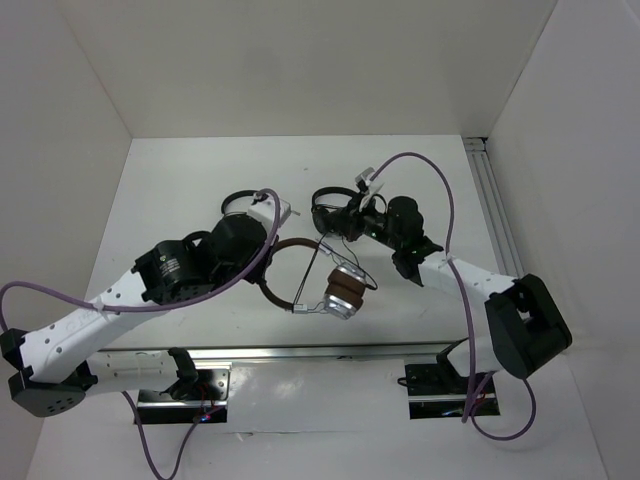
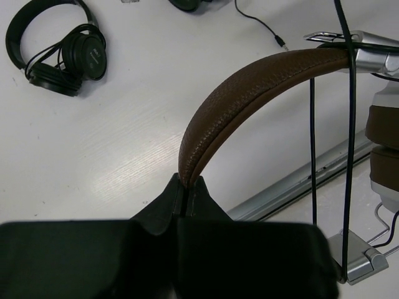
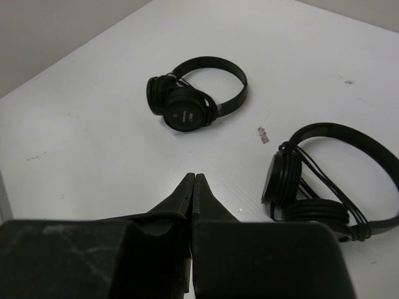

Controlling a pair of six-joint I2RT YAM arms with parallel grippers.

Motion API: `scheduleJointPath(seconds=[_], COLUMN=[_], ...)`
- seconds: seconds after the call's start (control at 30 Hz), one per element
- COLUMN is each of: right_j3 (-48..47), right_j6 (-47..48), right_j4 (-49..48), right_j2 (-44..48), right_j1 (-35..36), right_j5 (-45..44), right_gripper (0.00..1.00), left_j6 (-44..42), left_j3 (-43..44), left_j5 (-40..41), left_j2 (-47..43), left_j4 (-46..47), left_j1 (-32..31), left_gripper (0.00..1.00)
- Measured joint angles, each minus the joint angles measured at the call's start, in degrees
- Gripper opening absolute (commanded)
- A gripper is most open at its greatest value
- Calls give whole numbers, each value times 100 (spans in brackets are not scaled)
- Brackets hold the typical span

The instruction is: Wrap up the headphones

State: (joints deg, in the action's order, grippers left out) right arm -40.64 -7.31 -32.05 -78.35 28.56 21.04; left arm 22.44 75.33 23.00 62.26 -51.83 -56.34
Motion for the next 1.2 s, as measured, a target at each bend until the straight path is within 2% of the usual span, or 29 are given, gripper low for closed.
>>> scheduleJointPath(seconds=[0.13, 0.33, 0.4, 0.47, 0.7, 0.87, 0.97, 1.0, 1.1, 1.13, 1.2], right_j3=[28, 59, 103, 219, 345, 380, 402, 415, 479, 483, 483], right_j6=[-199, -595, -734, -942, -1777, -2234, -2376, -2426, -2546, -2586, -2621], right_j4=[-422, -1185, -1449, -1812, -3259, -3705, -3928, -3971, -4050, -4083, -4118], right_j2=[-203, -748, -1038, -1333, -2796, -3412, -3657, -3735, -3917, -3960, -4013], right_j1=[2, 168, 275, 361, 315, 201, 179, 170, 151, 151, 149], right_j5=[409, 463, 459, 476, 708, 852, 922, 944, 994, 1001, 1008], right_gripper=[6, 10, 15, 27, 27, 27, 19, 10, 10, 16, 18], left_j6=[-2, 63, 168, 258, 516, 664, 678, 684, 741, 756, 774], left_j3=[205, 564, 752, 859, 1309, 1685, 1882, 1941, 2085, 2096, 2096], left_j5=[-122, 2, 116, 225, 387, 776, 1040, 1117, 1335, 1423, 1541], left_j2=[2, 4, 26, 31, 289, 496, 503, 501, 501, 501, 511], left_j4=[42, 111, 190, 378, 728, 684, 627, 623, 595, 557, 492], left_j1=[4, -2, -13, -24, -50, -59, -59, -59, -59, -59, -59], left_gripper=[0, 0, 0, 0, 0, 0, 0, 0, 0, 0, 0])
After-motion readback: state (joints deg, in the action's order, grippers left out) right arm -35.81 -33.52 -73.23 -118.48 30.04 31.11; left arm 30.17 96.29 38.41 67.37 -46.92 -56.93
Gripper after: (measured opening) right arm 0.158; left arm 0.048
